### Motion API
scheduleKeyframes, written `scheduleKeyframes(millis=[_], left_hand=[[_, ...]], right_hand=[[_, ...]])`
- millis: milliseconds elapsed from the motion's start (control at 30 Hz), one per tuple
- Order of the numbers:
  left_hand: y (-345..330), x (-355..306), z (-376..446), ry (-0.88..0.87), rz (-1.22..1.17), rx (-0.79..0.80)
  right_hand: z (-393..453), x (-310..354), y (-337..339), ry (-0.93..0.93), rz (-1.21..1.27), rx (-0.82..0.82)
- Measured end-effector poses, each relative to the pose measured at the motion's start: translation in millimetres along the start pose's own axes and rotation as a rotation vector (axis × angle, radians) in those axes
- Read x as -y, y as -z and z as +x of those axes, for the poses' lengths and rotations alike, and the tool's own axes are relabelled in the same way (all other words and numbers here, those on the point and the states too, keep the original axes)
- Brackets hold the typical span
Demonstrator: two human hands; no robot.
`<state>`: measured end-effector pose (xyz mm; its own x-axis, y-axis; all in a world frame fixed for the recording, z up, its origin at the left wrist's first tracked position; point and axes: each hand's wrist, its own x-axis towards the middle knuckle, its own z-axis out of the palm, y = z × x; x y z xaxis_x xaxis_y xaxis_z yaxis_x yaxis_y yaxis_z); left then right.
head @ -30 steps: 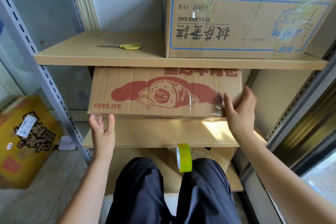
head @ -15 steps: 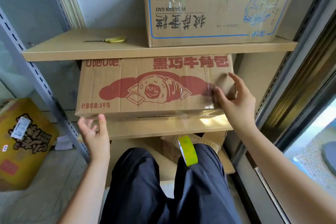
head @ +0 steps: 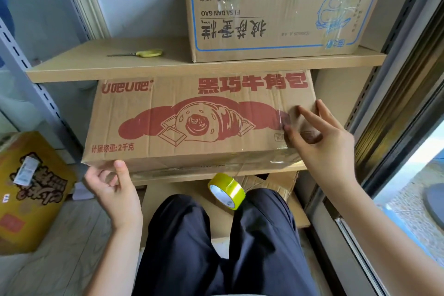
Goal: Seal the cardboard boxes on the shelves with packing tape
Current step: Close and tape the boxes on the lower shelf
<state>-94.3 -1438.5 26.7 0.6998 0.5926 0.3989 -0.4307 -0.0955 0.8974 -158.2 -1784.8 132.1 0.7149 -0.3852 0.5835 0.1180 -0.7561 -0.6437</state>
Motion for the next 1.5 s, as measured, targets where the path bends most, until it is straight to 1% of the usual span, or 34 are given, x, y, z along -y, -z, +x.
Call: scheduleKeyframes(millis=[100,200,233,267,333,367,433,500,600,667,700,767,800,867,933,967,1033,1067,1133,1200,1300,1367,1467,1500], left_hand=[[-4,-11,0,-0.043,0.009,-0.079],[-12,-17,5,-0.076,0.07,-0.133],[-15,-19,8,-0.074,0.108,-0.135],[-18,-18,12,-0.064,0.156,-0.139],[-25,-15,20,-0.02,0.239,-0.148],[-28,-13,24,0.011,0.267,-0.14],[-36,-12,28,0.071,0.326,-0.083],[-43,-10,26,0.1,0.4,-0.009],[-56,-10,-4,0.077,0.431,0.018],[-68,-9,-41,0.013,0.39,0.058],[-76,-9,-61,0.033,0.347,0.118],[-93,-14,-96,0.191,0.263,0.269],[-103,-16,-111,0.254,0.277,0.35],[-124,-21,-127,0.274,0.404,0.467],[-144,-24,-126,0.211,0.555,0.536],[-153,-22,-122,0.159,0.654,0.548],[-164,-14,-114,0.071,0.831,0.52],[-167,-10,-111,0.074,0.848,0.499],[-169,2,-108,0.135,0.785,0.45],[-170,11,-106,0.196,0.656,0.429],[-165,20,-105,0.243,0.393,0.437],[-154,22,-108,0.234,0.266,0.477],[-138,25,-114,0.138,0.2,0.603],[-134,29,-114,0.141,0.196,0.629]], right_hand=[[3,-1,3,0.039,0.012,-0.013],[11,-2,-3,0.07,0.034,0.023],[15,-3,-7,0.087,-0.021,0.041],[18,-2,-11,0.117,-0.134,0.068],[22,7,-23,0.254,-0.428,0.119],[24,13,-30,0.345,-0.52,0.144],[29,25,-48,0.498,-0.561,0.205],[40,32,-65,0.581,-0.551,0.234],[63,32,-82,0.595,-0.557,0.218],[74,33,-89,0.579,-0.567,0.206],[78,34,-93,0.578,-0.575,0.2],[85,37,-100,0.579,-0.583,0.199],[88,39,-104,0.575,-0.59,0.206],[91,42,-112,0.559,-0.609,0.221],[91,45,-120,0.546,-0.623,0.219],[91,46,-124,0.543,-0.629,0.217],[92,47,-131,0.533,-0.643,0.226],[94,47,-133,0.529,-0.647,0.229],[98,45,-137,0.532,-0.649,0.207],[101,43,-139,0.542,-0.645,0.169],[104,38,-142,0.553,-0.634,0.145],[108,36,-142,0.555,-0.624,0.143],[112,29,-143,0.579,-0.62,0.121],[113,27,-143,0.594,-0.621,0.101]])
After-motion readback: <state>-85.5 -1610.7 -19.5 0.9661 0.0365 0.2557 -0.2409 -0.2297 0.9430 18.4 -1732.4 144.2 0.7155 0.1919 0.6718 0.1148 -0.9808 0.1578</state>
